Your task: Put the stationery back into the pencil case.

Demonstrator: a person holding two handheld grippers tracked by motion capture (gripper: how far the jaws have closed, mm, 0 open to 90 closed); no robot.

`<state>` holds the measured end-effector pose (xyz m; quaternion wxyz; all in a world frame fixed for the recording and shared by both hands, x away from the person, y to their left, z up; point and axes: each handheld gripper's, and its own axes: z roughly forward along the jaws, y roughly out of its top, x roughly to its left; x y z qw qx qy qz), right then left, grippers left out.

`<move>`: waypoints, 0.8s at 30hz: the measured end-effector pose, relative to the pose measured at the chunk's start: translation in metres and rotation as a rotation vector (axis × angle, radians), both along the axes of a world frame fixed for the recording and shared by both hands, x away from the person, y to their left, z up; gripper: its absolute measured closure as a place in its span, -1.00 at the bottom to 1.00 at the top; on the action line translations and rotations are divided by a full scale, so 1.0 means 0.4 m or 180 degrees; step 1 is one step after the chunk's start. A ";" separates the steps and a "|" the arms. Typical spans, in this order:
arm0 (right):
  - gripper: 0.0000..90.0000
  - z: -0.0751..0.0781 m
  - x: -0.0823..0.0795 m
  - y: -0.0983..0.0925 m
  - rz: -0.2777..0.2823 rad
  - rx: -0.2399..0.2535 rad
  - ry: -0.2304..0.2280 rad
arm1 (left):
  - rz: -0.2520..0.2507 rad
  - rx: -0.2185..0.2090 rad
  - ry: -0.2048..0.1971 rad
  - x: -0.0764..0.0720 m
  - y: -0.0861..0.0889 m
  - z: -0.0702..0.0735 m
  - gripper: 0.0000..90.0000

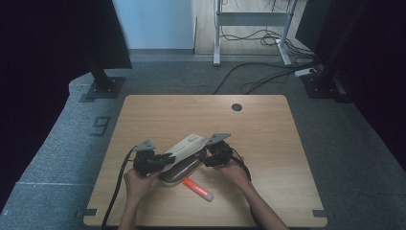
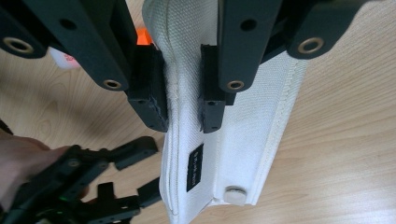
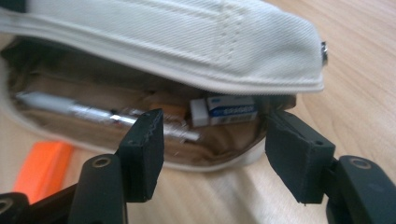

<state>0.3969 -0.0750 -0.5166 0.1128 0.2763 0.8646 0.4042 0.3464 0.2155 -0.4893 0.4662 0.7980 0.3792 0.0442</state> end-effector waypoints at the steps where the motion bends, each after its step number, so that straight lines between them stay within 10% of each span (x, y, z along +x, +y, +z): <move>1: -0.17 0.003 -0.006 -0.003 0.0016 0.0002 0.0026 | 0.0000 0.0000 0.0001 0.000 0.000 0.000 0.63; 24: -0.23 -0.017 -0.153 -0.028 0.0349 -0.0017 0.0163 | -0.0003 0.0015 -0.0002 0.000 -0.001 -0.001 0.62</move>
